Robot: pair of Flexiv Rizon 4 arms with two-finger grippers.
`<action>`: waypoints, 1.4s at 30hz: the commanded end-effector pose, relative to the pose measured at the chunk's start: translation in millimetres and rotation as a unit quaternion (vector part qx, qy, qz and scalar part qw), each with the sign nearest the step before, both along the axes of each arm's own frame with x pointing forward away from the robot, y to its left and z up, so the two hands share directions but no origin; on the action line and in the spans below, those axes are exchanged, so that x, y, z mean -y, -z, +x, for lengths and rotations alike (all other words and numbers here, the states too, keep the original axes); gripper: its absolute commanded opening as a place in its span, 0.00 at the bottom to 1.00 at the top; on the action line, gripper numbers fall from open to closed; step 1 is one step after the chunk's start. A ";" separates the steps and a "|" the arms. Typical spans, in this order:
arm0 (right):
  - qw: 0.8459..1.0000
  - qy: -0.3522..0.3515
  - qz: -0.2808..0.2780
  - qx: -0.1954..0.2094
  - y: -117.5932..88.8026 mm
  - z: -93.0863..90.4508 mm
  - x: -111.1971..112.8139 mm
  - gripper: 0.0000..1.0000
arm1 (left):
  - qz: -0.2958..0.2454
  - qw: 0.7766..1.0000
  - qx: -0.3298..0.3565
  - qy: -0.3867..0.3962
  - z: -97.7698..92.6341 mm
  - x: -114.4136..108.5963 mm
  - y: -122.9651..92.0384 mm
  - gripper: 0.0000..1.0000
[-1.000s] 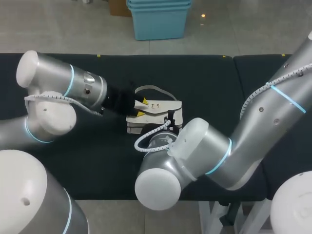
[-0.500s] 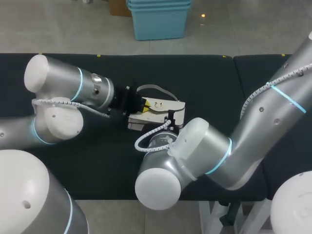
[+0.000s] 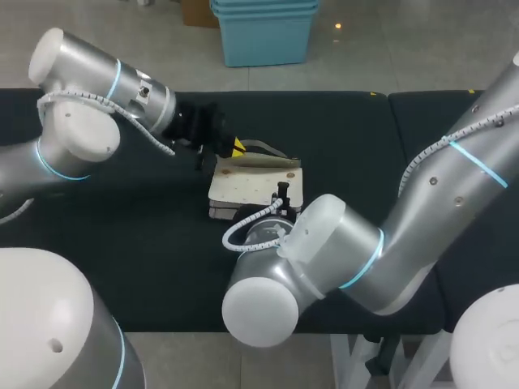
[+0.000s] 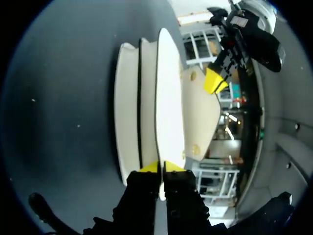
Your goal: Pick up the bag, open it, inspect its contents, close it, and place it on the opposite side
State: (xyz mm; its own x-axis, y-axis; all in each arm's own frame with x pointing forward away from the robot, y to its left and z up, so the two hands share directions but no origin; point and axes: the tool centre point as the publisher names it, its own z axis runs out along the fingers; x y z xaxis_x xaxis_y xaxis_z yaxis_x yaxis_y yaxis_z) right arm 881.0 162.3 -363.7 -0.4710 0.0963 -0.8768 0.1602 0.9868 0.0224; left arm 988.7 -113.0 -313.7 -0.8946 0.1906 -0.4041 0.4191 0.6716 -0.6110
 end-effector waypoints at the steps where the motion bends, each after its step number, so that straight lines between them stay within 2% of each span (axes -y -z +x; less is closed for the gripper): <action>1: 1.000 0.001 0.000 0.004 2.3 -2.2 -0.1 0.00 | 0.027 0.997 -0.062 0.042 15.4 1.2 -3.2 0.00; 8: 1.000 0.001 0.000 0.004 2.3 -2.2 -0.1 0.00 | 0.032 0.997 -0.049 0.059 6.3 4.4 3.7 0.00; 9: 1.000 0.001 0.000 0.004 2.3 -2.2 -0.1 0.00 | 0.036 0.997 -0.042 0.057 4.6 4.8 5.0 0.10; 10: 1.000 0.001 0.000 0.004 2.3 -2.2 -0.1 0.00 | 0.039 0.997 -0.035 0.057 2.2 5.3 6.7 0.38; 12: 1.000 0.001 0.000 0.004 2.3 -2.2 -0.1 0.00 | 0.048 0.997 -0.020 0.049 -1.6 5.0 8.9 0.50; 15: 1.000 0.001 0.000 0.004 2.3 -2.2 -0.1 0.00 | 0.050 0.998 0.003 0.035 -11.2 4.1 10.3 0.78; 16: 1.000 0.001 0.000 0.004 2.3 -2.2 -0.1 0.00 | 0.048 0.998 0.007 0.032 -14.7 4.0 10.5 0.85; 17: 1.000 0.001 0.000 0.004 2.3 -2.2 -0.1 0.00 | 0.046 0.998 0.012 0.029 -18.4 3.7 10.7 0.87; 19: 1.000 0.001 0.000 0.004 2.3 -2.2 -0.1 0.00 | 0.041 0.999 0.019 0.025 -24.2 3.8 11.6 0.89; 26: 1.000 0.001 0.000 0.004 2.3 -2.2 -0.1 0.00 | 0.021 0.998 0.064 0.004 -31.8 3.0 16.9 0.90; 30: 1.000 0.001 0.000 0.004 2.3 -2.2 -0.1 0.00 | 0.017 0.997 0.078 -0.007 -25.3 5.4 24.7 0.82; 34: 1.000 0.001 0.000 0.004 2.3 -2.2 -0.1 0.00 | 0.013 0.997 0.072 -0.014 -14.2 9.3 31.4 0.79; 40: 1.000 0.001 0.000 0.004 2.3 -2.2 -0.1 0.00 | 0.024 0.997 0.067 -0.021 0.8 16.7 38.7 0.60; 42: 1.000 0.001 0.000 0.004 2.3 -2.2 -0.1 0.00 | 0.025 0.998 0.061 -0.023 5.3 17.8 40.7 0.57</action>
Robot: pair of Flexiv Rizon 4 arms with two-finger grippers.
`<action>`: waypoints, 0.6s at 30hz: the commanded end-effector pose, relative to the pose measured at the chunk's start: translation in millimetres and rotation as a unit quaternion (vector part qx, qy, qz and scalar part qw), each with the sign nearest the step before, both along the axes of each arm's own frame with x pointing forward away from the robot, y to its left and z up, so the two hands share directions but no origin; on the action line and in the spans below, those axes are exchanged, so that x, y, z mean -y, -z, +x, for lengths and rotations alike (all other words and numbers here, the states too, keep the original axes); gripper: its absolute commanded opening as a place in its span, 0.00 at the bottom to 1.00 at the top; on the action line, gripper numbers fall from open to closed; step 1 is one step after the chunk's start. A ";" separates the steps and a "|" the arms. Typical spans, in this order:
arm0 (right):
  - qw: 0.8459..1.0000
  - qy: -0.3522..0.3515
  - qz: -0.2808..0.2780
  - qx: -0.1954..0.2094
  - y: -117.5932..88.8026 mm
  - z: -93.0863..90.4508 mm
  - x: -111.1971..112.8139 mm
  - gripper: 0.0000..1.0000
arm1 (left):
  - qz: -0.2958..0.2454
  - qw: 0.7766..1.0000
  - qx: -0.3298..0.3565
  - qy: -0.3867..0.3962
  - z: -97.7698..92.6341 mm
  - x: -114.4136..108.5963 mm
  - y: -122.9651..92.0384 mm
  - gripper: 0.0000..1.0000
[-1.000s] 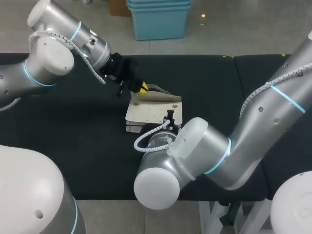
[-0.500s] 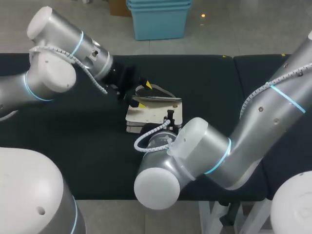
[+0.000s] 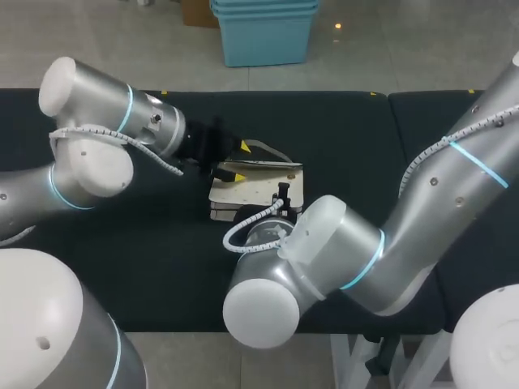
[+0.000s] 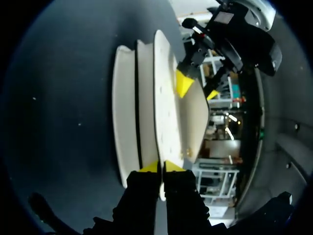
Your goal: Pick up the bag, open it, inspect its contents, close it, and place it on the opposite side
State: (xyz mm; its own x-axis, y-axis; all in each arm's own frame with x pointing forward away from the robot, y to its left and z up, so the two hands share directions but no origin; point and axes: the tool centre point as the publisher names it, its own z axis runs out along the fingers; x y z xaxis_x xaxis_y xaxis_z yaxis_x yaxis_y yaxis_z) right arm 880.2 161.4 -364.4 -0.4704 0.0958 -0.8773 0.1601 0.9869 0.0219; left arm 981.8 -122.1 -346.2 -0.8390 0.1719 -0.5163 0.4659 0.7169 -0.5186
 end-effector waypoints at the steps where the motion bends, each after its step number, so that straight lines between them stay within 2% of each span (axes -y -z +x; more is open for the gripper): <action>1: 1.000 0.001 0.000 0.004 1.7 -1.4 -1.0 0.00 | 0.002 1.000 -0.010 0.000 14.3 9.0 8.9 0.56; 9: 1.000 0.001 0.000 0.004 1.7 -1.4 -1.0 0.00 | -0.001 1.000 -0.030 -0.002 24.6 10.0 12.4 0.51; 14: 1.000 0.001 0.000 0.004 1.7 -1.4 -1.0 0.00 | 0.002 0.999 -0.039 -0.002 26.6 12.4 14.9 0.44; 18: 1.000 0.001 0.000 0.004 1.7 -1.4 -1.0 0.00 | 0.007 0.999 -0.046 0.000 27.8 13.9 16.5 0.29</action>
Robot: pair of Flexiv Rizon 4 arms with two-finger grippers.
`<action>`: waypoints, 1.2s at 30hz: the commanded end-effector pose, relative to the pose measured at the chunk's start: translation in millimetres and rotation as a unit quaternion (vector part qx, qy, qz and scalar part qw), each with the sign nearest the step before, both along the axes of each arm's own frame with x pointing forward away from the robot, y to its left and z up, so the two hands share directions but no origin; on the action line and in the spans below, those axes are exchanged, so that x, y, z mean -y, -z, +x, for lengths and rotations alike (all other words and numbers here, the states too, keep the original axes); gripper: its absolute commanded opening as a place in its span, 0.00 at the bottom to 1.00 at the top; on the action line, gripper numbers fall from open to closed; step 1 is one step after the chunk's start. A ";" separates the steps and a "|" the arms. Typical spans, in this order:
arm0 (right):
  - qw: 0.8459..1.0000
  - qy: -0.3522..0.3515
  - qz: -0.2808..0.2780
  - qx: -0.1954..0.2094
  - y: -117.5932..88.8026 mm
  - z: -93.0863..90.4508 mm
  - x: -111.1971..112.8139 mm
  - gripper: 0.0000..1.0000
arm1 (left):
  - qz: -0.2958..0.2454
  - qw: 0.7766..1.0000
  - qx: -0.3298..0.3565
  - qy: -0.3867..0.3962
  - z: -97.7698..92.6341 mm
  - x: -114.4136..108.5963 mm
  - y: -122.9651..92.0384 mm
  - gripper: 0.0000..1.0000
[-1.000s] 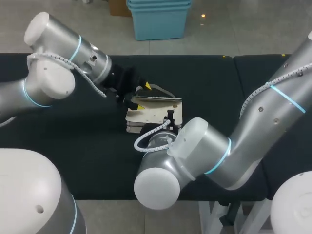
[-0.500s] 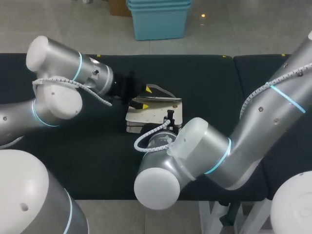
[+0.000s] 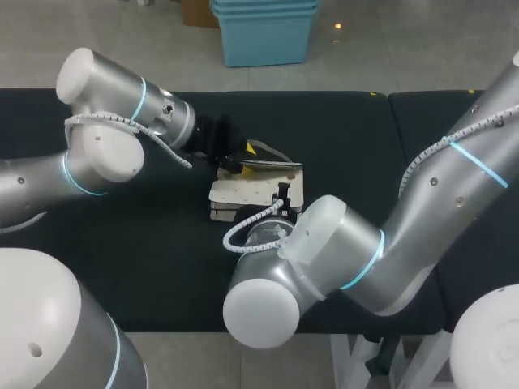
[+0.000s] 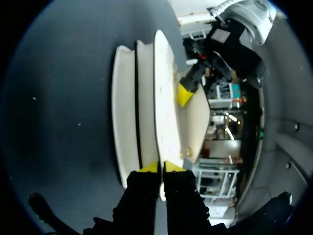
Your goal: Pick up the bag, open it, inspect its contents, close it, and place it on the opposite side
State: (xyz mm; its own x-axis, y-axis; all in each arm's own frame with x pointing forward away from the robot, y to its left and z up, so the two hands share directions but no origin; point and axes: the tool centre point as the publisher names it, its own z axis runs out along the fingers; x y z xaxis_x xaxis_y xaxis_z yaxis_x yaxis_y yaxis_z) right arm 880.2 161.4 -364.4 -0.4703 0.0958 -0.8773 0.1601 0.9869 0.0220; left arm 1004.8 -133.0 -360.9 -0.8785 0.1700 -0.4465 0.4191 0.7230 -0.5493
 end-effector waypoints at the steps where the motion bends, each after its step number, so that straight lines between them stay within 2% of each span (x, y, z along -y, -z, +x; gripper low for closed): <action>1: 1.000 0.001 0.000 0.004 1.7 -1.4 -1.0 0.00 | 0.004 1.000 -0.006 0.004 5.3 3.4 2.1 0.27; 2: 1.000 0.001 0.000 0.004 1.7 -1.4 -1.0 0.00 | 0.005 1.000 -0.008 0.004 5.8 3.6 2.3 0.18; 3: 1.000 0.001 0.000 0.004 1.7 -1.4 -1.0 0.00 | 0.006 1.000 -0.009 0.004 6.2 3.8 2.7 0.00; 13: 1.000 0.001 0.000 0.004 1.7 -1.4 -1.0 0.00 | 0.001 1.000 -0.016 0.004 5.1 1.7 4.0 0.00; 14: 1.000 0.001 0.000 0.004 1.7 -1.4 -1.0 0.06 | 0.000 1.000 -0.016 0.004 4.8 1.6 3.5 0.00; 17: 1.000 0.007 0.006 0.006 -5.8 -1.8 -1.2 1.00 | -0.002 1.000 -0.017 0.004 4.1 0.8 0.1 0.00; 29: 1.000 0.014 0.012 0.008 -44.0 -18.6 2.1 1.00 | -0.017 0.998 -0.064 0.008 14.7 -3.2 -22.3 0.00; 36: 1.000 0.012 0.012 -0.022 -60.5 -23.9 7.0 1.00 | -0.016 0.998 -0.064 0.011 18.7 -3.7 -41.5 0.00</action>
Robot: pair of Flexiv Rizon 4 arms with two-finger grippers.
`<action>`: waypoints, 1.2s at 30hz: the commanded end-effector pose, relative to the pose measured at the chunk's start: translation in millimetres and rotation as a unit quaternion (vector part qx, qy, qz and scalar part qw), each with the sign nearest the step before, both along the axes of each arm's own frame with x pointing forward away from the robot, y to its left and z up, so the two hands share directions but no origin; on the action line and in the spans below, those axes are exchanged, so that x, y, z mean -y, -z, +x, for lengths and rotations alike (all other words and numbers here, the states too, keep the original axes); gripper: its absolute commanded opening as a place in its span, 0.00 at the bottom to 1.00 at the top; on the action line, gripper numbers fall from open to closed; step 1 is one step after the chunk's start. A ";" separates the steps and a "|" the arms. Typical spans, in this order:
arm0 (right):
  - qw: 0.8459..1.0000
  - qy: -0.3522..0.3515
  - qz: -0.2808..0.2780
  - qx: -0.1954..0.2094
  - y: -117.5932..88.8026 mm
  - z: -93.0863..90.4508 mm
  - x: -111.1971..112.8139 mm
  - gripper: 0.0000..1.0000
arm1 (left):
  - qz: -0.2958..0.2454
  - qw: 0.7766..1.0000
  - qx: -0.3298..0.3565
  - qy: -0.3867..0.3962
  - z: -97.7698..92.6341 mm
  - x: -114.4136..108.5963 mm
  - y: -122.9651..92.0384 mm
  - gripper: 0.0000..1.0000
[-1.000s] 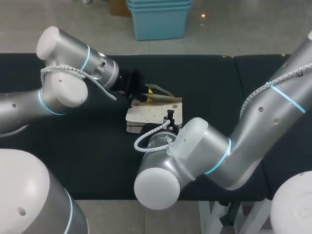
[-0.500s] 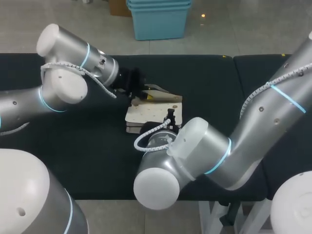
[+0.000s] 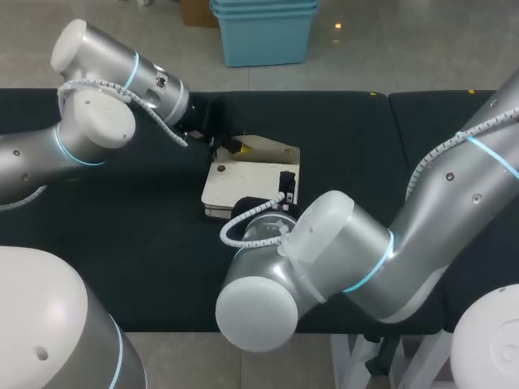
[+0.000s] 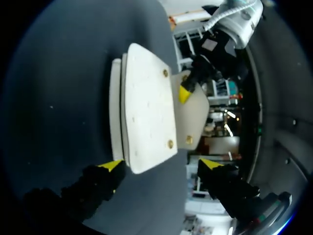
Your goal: Pick up the bag, open it, inspect its contents, close it, and place it on the opposite side
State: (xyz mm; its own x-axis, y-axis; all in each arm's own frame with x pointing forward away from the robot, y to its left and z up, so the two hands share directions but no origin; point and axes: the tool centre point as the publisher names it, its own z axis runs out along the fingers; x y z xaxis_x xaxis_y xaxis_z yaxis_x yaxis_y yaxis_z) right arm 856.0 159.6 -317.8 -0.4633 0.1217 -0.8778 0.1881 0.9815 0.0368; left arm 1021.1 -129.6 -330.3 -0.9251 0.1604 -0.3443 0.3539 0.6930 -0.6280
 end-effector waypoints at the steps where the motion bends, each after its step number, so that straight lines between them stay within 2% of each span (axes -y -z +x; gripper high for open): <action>1: 1.000 -0.002 0.004 -0.029 -15.6 0.4 6.4 1.00 | 0.006 1.000 -0.002 0.008 1.8 -0.2 -13.7 0.00; 11: 0.995 0.003 0.011 -0.101 -35.4 10.6 17.6 1.00 | 0.004 1.000 0.005 0.013 -6.4 -4.6 -32.3 0.00; 12: 0.994 0.003 0.014 -0.105 -37.2 12.1 18.5 0.84 | 0.003 1.000 0.006 0.012 -7.6 -5.1 -34.3 0.00; 13: 0.994 0.005 0.016 -0.109 -38.7 13.8 19.4 0.62 | 0.003 1.000 0.006 0.012 -8.5 -5.4 -36.3 0.00; 14: 0.993 0.006 0.017 -0.113 -40.1 15.2 20.3 0.47 | 0.003 1.000 0.006 0.011 -9.7 -5.9 -38.0 0.00; 15: 0.993 0.006 0.019 -0.118 -41.1 15.8 20.7 0.42 | 0.003 1.000 0.007 0.011 -10.4 -6.3 -39.3 0.00; 16: 0.992 0.004 0.024 -0.126 -42.8 16.8 21.5 0.29 | 0.003 1.000 0.007 0.011 -11.2 -6.9 -41.6 0.00; 17: 0.992 0.007 0.022 -0.128 -44.7 18.6 22.9 0.07 | 0.005 1.000 0.008 0.010 -12.0 -7.8 -44.8 0.00; 18: 0.991 0.005 0.022 -0.133 -46.2 19.2 23.5 0.00 | 0.005 1.000 0.008 0.010 -12.4 -8.6 -47.0 0.00; 23: 0.983 0.009 0.047 -0.179 -55.7 23.1 28.5 0.00 | 0.002 1.000 0.010 0.011 -15.3 -12.2 -61.4 0.00; 36: 0.984 0.020 0.037 -0.172 -57.0 25.3 30.7 0.00 | 0.002 1.000 0.010 0.011 -15.3 -12.2 -61.4 0.00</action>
State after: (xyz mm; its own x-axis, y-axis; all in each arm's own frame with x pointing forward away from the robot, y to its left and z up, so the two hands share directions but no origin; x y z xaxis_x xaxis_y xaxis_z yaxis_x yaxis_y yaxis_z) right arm 880.2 128.1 -262.7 -0.7181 0.2027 -0.6658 0.2399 0.9701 0.0366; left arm 1005.7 -117.3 -269.6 -0.9144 0.1824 -0.3613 0.3810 0.6891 -0.6164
